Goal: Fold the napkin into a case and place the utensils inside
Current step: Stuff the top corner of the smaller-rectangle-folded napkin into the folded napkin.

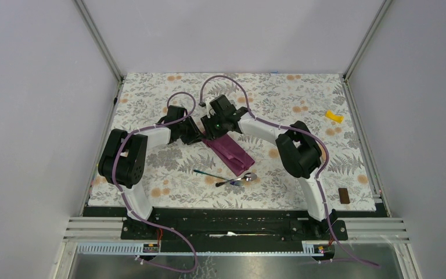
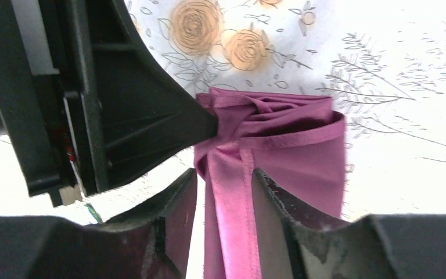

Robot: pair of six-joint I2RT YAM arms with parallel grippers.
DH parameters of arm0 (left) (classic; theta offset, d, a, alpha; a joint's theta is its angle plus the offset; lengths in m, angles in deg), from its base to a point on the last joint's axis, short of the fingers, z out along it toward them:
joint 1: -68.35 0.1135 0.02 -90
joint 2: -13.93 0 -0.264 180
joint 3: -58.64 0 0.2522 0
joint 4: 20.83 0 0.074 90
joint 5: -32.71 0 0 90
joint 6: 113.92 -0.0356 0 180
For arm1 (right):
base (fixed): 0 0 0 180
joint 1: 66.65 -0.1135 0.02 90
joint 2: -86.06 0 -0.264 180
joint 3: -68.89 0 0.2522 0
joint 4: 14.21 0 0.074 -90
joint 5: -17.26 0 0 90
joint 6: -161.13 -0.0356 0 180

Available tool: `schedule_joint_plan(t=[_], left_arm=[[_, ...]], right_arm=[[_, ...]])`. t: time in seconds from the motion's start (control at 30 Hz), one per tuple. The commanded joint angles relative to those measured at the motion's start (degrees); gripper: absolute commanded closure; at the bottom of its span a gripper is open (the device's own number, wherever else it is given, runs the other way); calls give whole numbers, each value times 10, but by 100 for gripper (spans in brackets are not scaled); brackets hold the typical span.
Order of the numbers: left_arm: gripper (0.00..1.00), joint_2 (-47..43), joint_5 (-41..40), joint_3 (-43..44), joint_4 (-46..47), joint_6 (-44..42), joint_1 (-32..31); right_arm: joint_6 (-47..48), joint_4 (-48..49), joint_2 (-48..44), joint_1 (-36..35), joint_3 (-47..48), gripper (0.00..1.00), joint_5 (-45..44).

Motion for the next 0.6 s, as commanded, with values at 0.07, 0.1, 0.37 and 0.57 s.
schedule_joint_plan(t=[0.07,0.1,0.37,0.57], left_arm=[[66,-6,13,-10,42,-1,-2],[66,-6,13,-10,42,-1,-2],[66,-7,12,-8,41,-2,-3],[66,-6,14,-8,43,0,-2]], right_arm=[[85,-27,-21,3,7,50,-52],[87,-30,-15,2,11,50,-49],[100,-27,24,-11,36,54,-73],[102,-16,41,-14,35,52,-81]])
